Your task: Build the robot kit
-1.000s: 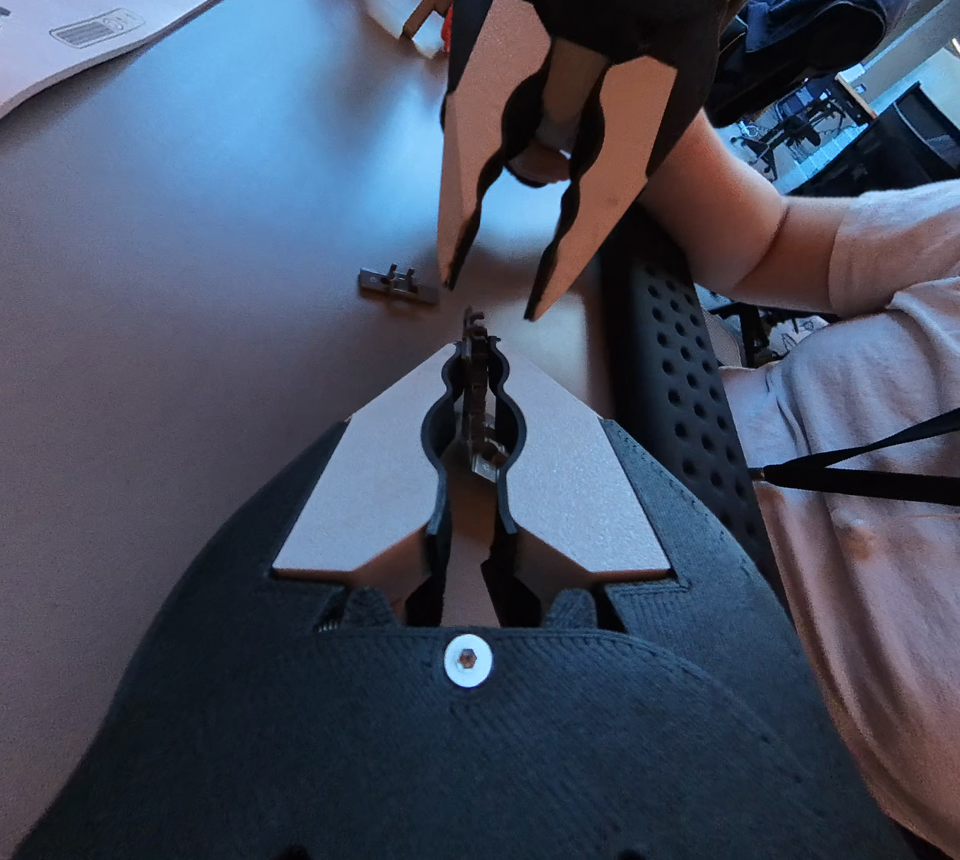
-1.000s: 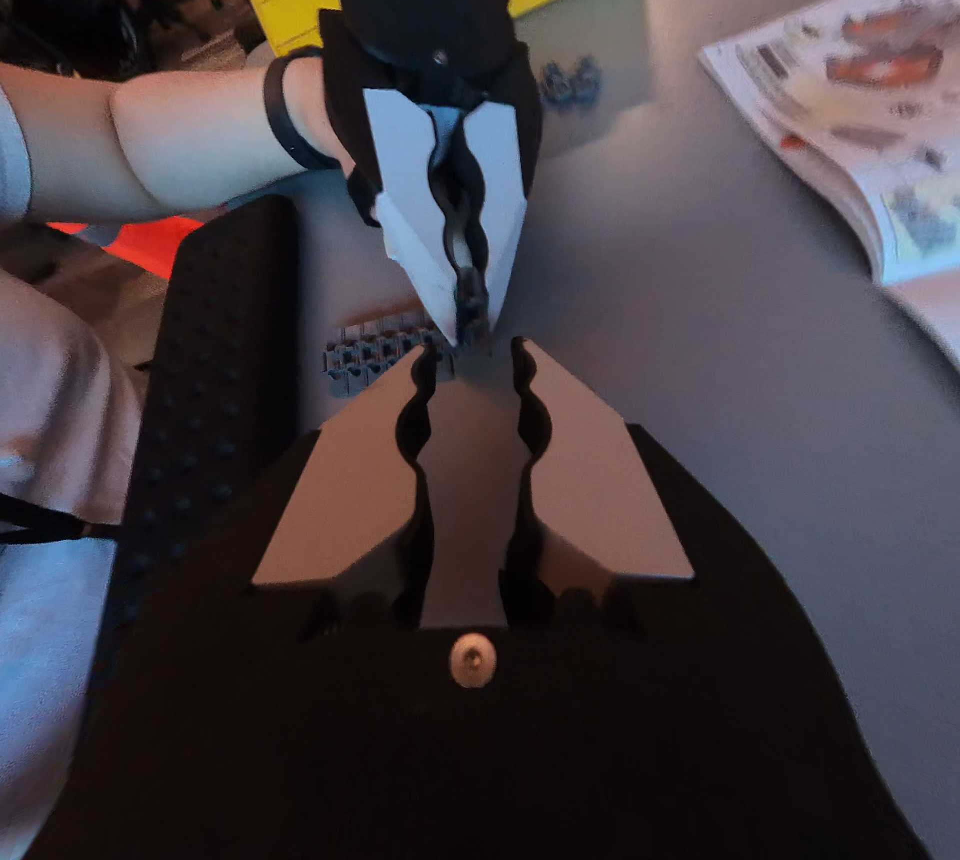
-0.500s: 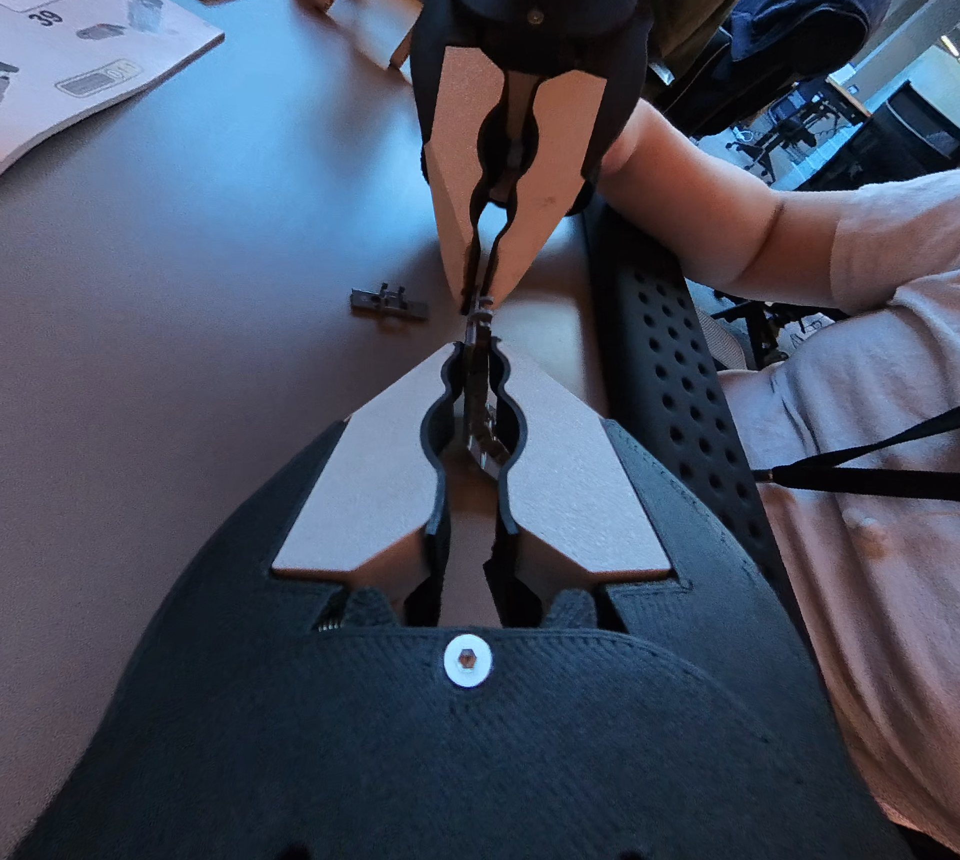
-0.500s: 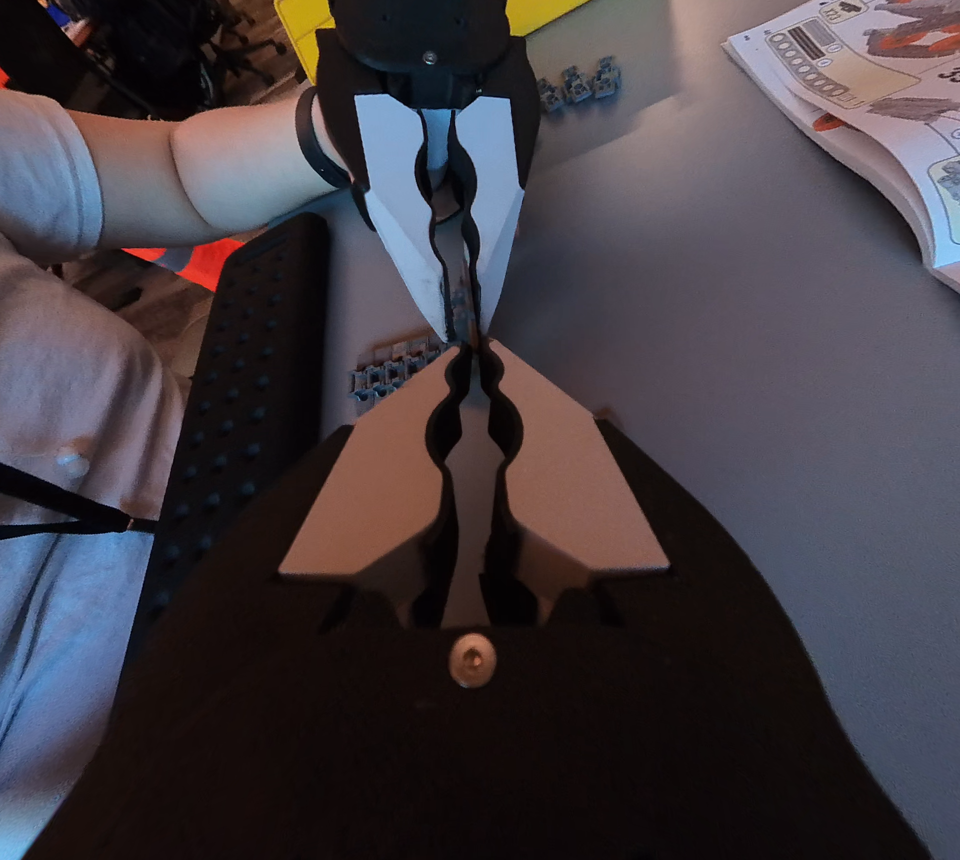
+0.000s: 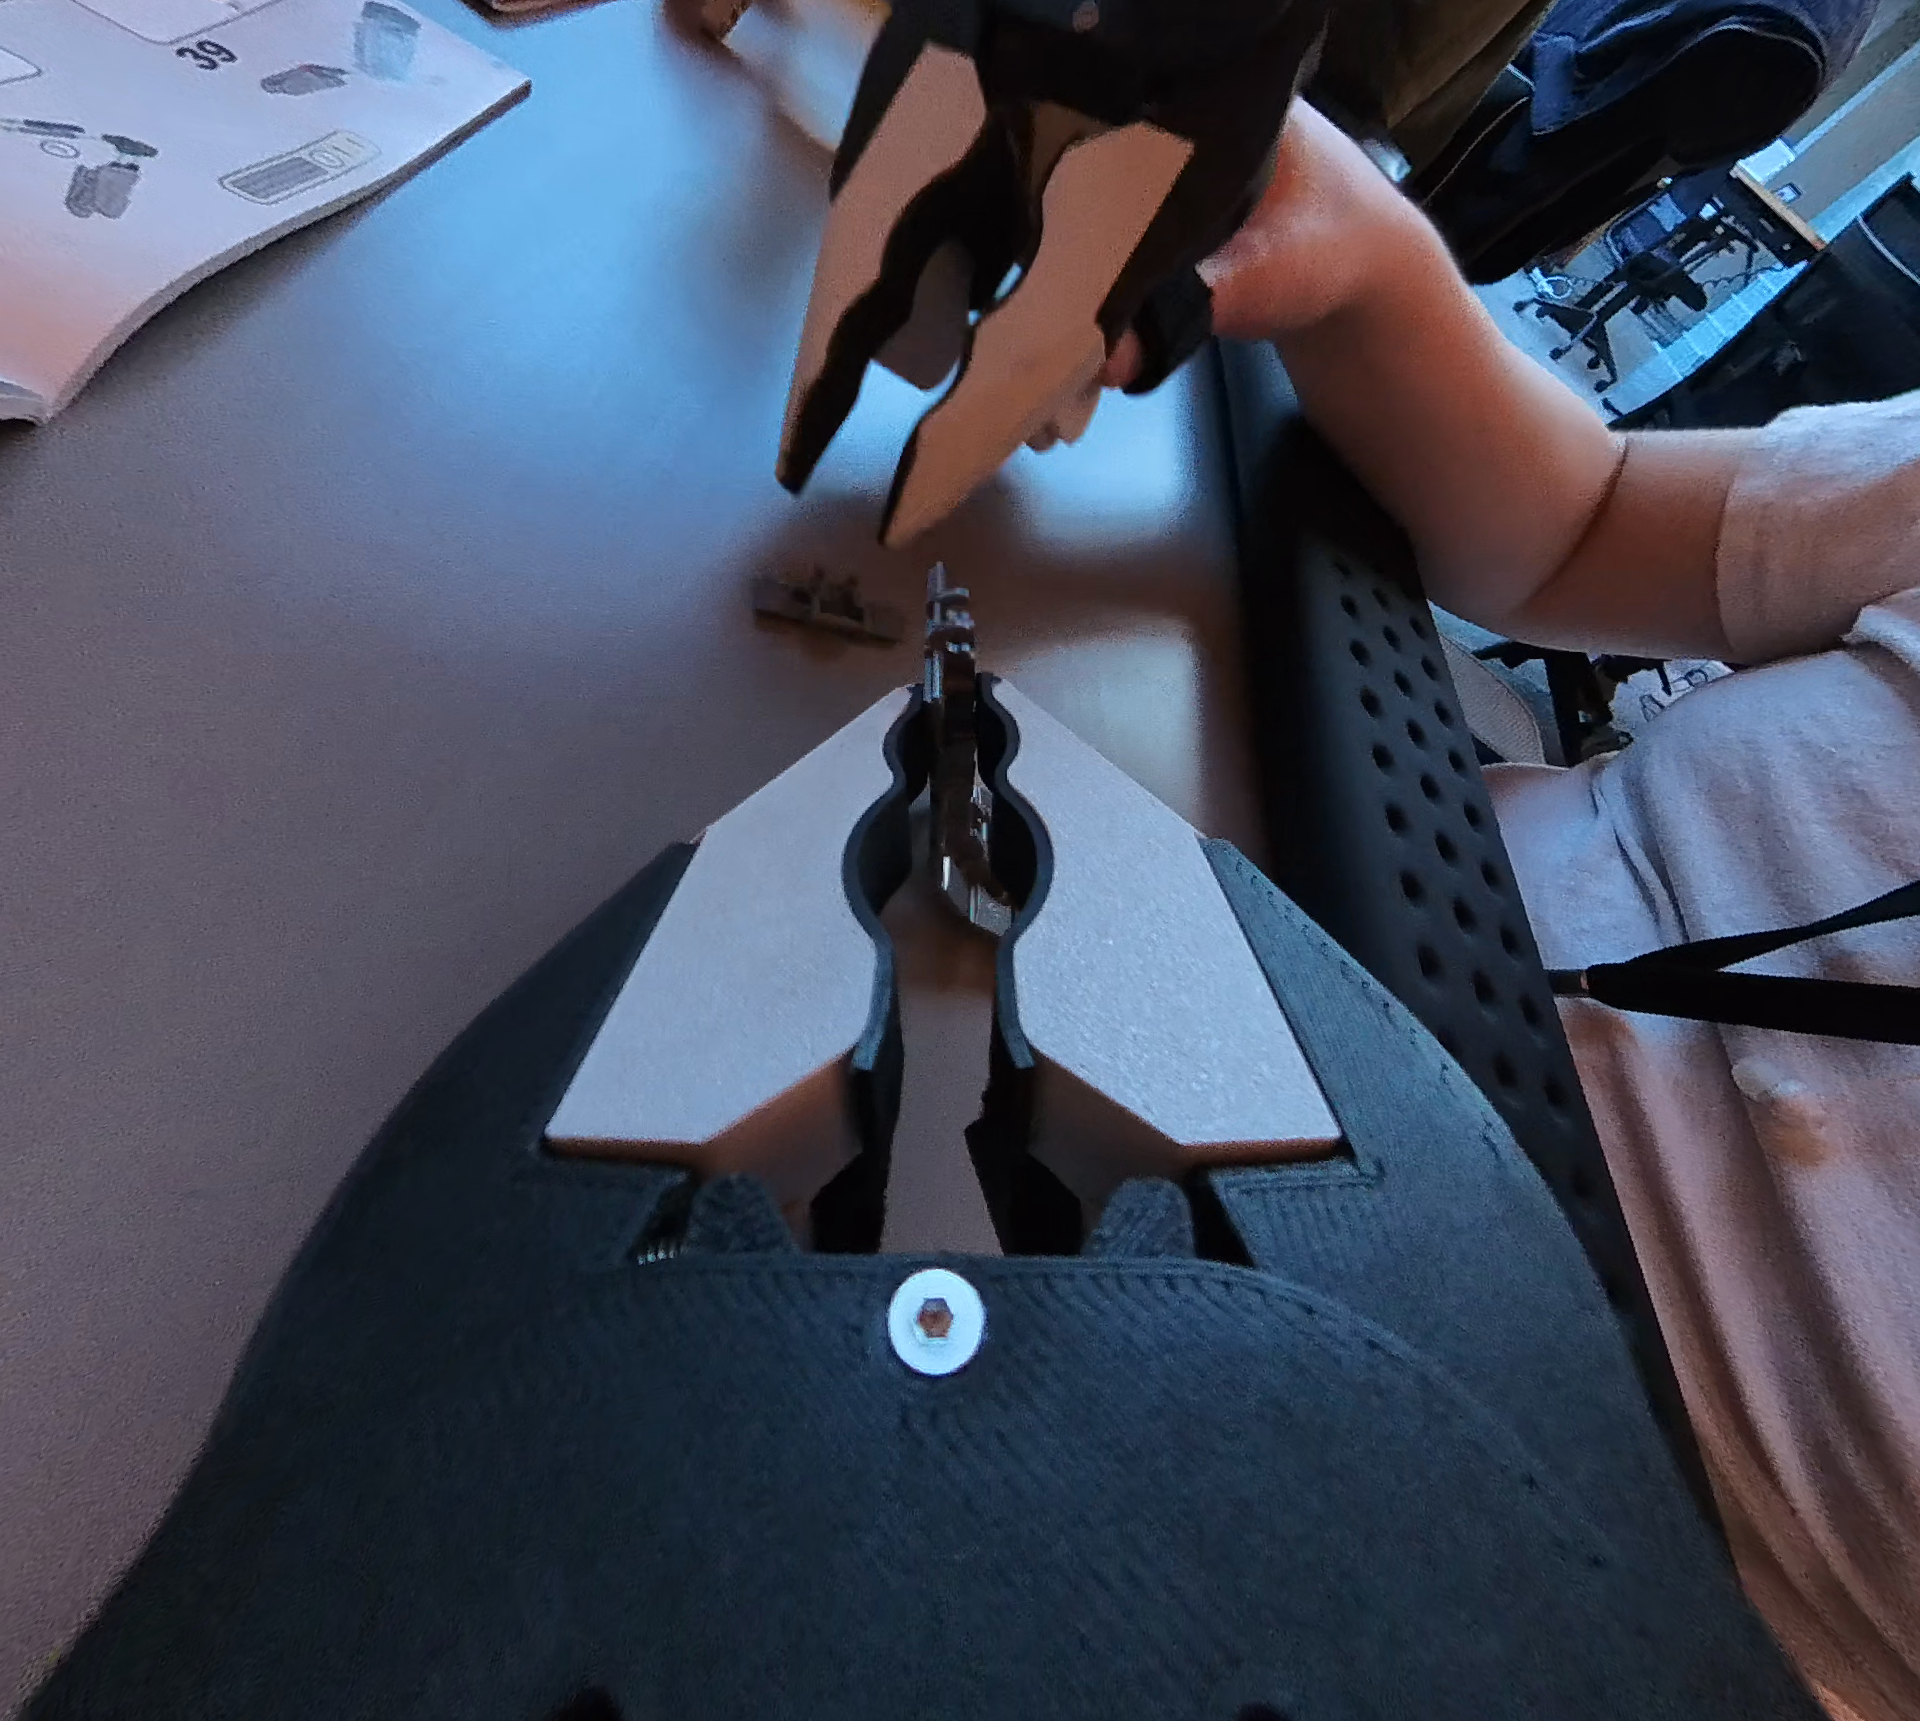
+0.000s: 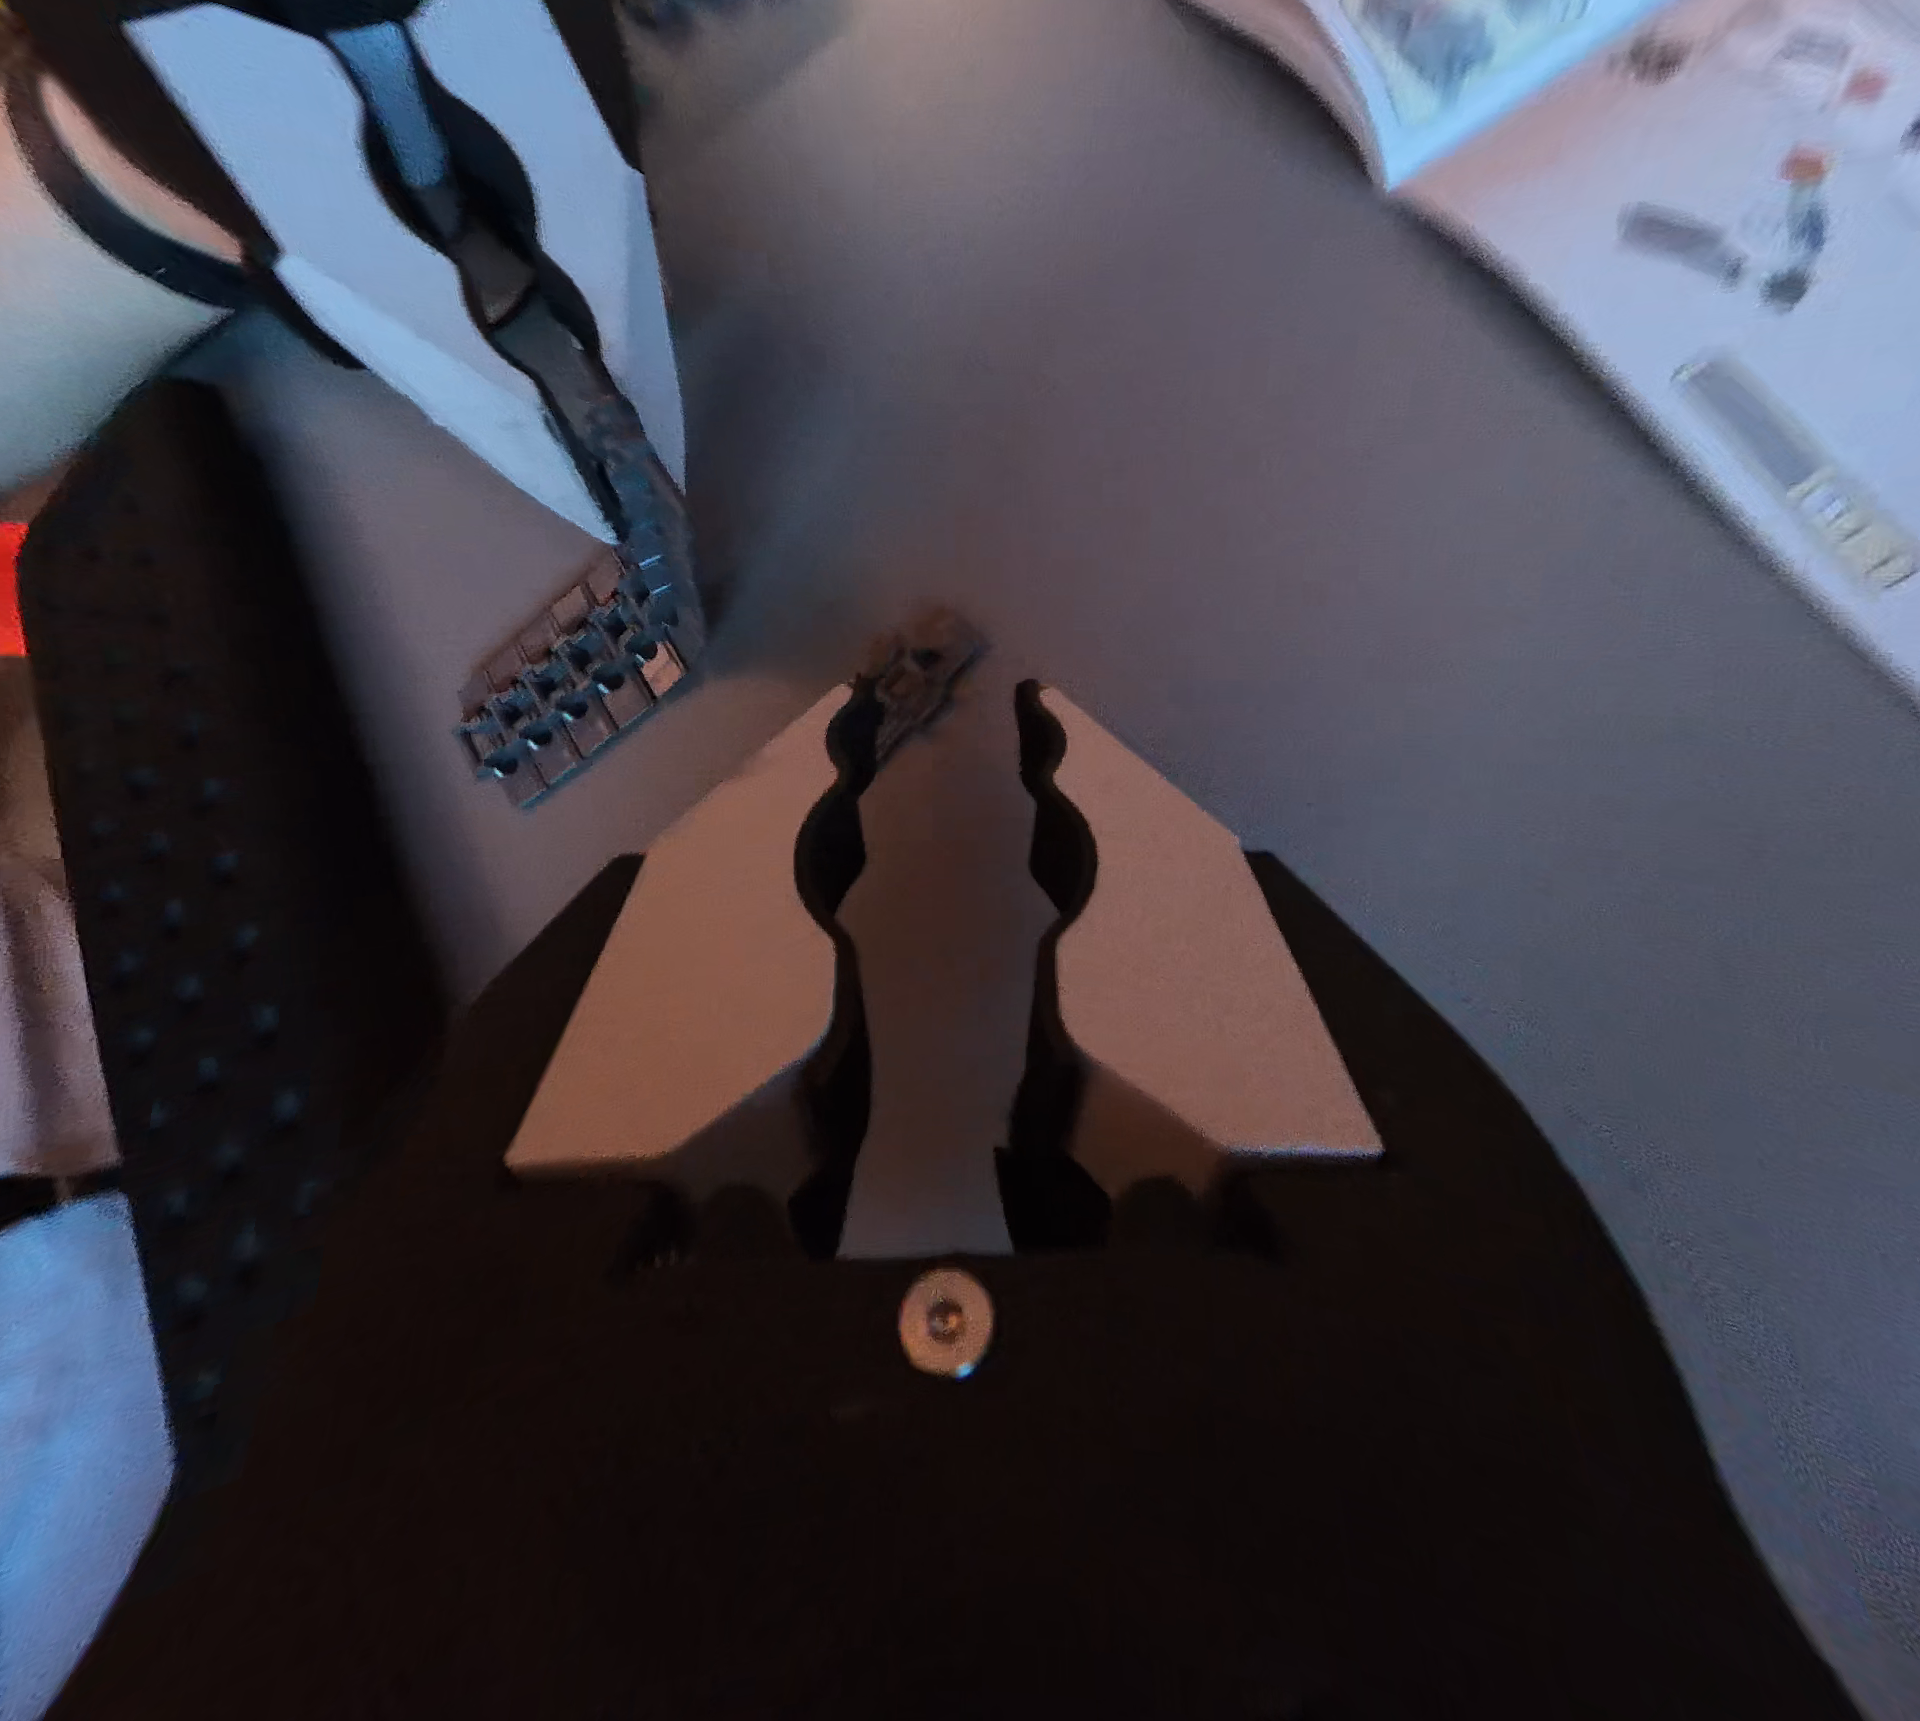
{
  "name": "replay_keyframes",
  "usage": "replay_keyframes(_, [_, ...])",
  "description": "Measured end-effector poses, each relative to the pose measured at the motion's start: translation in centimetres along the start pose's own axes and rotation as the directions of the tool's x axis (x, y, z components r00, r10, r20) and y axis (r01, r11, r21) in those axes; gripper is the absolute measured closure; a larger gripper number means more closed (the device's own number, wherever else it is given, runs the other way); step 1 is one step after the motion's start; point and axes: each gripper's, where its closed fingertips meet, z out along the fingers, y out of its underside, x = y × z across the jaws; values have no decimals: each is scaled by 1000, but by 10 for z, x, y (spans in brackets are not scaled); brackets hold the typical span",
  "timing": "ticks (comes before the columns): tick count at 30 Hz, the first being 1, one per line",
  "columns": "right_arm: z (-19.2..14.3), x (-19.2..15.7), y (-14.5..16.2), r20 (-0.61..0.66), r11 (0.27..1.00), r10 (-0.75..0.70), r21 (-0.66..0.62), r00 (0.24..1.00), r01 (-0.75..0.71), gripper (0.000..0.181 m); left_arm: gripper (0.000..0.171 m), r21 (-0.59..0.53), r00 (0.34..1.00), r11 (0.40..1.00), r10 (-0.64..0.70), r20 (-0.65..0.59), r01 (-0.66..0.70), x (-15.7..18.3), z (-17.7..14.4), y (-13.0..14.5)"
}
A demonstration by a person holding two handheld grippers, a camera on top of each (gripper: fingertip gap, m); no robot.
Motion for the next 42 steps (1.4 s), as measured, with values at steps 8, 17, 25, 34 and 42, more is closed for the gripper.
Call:
replay_keyframes(8, [16, -4, 11, -237, 994, -100, -71, 966, 85, 152, 165, -12, 1000, 1000, -6, 18, 6, -4, 0, 2])
replay_keyframes(17, [16, -11, 14, -136, 985, -162, -78, 977, 152, 166, 165, -24, 1000, 1000, -7, 18, 7, -3, 0, 4])
replay_keyframes(25, [-3, -39, -30, -210, 850, -488, 108, 847, 516, 167, 166, -47, 998, 997, -62, -1, 62, -3, 2, 8])
replay_keyframes(34, [8, -49, -40, -366, 527, -811, -115, 457, 842, 167, 166, -57, 988, 988, -148, -52, 145, -2, 3, 10])
replay_keyframes(42, [13, -52, -40, -406, 387, -872, -225, 275, 894, 167, 165, -70, 975, 977, -207, -82, 202, -2, 3, 12])
